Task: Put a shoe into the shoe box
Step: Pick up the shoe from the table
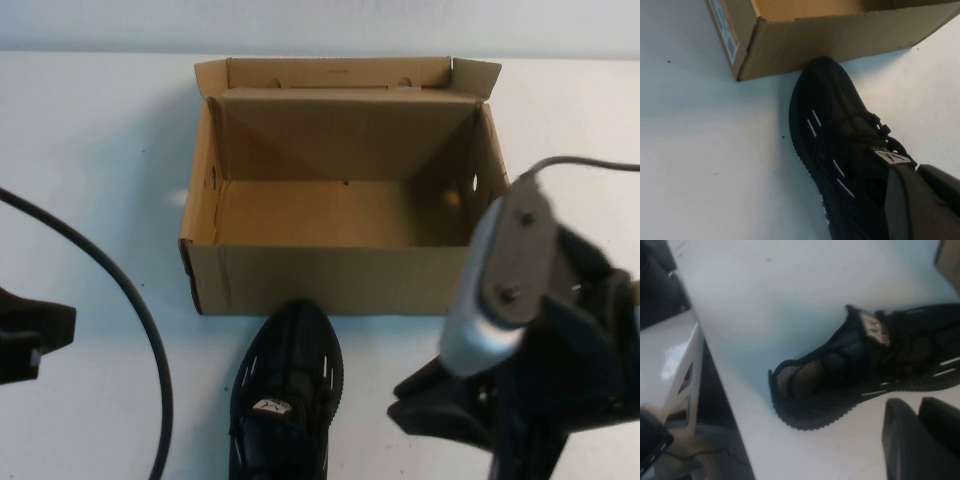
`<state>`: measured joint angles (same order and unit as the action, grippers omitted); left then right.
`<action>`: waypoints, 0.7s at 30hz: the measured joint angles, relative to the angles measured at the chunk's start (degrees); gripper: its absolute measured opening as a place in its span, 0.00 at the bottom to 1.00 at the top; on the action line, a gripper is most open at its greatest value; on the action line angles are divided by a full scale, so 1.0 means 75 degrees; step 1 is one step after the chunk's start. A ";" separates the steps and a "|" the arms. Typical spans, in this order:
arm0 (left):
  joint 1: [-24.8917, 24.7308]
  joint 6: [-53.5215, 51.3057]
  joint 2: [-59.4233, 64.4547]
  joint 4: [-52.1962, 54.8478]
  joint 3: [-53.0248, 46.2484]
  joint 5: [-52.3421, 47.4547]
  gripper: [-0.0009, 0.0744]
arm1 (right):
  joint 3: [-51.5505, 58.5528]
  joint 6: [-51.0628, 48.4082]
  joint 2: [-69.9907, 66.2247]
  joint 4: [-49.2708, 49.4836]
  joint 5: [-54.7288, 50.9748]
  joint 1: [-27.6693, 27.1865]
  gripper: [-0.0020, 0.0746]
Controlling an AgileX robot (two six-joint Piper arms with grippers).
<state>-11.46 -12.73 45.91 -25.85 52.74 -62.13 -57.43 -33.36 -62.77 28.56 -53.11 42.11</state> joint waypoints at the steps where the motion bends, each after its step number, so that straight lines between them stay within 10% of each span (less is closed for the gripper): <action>1: 0.0000 0.0006 0.0000 0.0014 0.0000 0.0000 0.01 | -0.0113 0.0163 -0.0241 -0.0244 0.0000 0.0259 0.10; 9: 0.0000 0.0018 0.0000 0.0099 0.0000 0.0000 0.01 | -0.1485 0.1725 -0.1977 -0.3161 0.0046 0.1811 0.35; 21: 0.0000 0.0128 0.0000 0.0636 0.0000 -0.0013 0.01 | -0.2210 0.1926 -0.3970 -0.3068 0.0169 0.1913 0.58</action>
<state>-11.46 -11.77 45.91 -21.08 52.74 -62.23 -74.00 -18.91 -92.54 5.54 -51.84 56.46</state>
